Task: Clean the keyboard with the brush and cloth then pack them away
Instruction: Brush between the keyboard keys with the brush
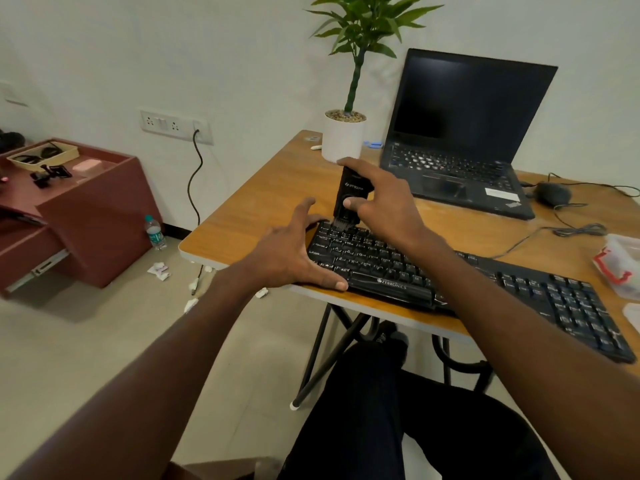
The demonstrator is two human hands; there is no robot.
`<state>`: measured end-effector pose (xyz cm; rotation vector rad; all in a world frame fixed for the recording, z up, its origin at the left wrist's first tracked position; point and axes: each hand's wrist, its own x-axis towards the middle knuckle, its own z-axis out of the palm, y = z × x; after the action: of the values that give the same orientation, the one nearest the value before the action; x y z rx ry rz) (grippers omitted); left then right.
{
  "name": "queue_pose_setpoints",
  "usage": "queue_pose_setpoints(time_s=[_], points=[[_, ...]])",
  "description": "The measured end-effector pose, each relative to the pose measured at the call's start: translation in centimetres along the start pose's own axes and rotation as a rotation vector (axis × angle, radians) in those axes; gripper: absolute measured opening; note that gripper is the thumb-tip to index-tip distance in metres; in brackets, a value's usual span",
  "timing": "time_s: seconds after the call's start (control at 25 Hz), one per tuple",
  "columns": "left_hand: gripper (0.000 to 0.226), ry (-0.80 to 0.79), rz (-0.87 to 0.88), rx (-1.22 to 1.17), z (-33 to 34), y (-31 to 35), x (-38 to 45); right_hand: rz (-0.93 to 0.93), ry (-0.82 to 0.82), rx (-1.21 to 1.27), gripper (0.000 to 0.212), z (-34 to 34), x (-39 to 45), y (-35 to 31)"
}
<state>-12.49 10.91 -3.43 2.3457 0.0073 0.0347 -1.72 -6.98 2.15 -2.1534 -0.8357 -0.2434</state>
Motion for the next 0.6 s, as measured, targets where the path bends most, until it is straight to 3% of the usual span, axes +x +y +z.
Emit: queue_pose_setpoints(time_s=[0.2,0.4,0.48,0.6], points=[[0.161,-0.015,-0.015,0.044,-0.2,0.2,0.0,0.098,0.041,0.151,0.066,0.9,0.3,-0.5],[0.163,-0.017,-0.015,0.038,-0.2,0.0,0.2,0.032,-0.120,0.019,0.082,0.9,0.5,-1.1],[0.161,0.010,-0.006,0.050,-0.1,0.0,0.3,-0.001,-0.095,-0.078,0.084,0.9,0.6,-1.3],[0.161,0.027,-0.012,0.070,-0.1,0.0,0.4,-0.002,-0.119,0.000,0.083,1.2,0.4,-1.7]])
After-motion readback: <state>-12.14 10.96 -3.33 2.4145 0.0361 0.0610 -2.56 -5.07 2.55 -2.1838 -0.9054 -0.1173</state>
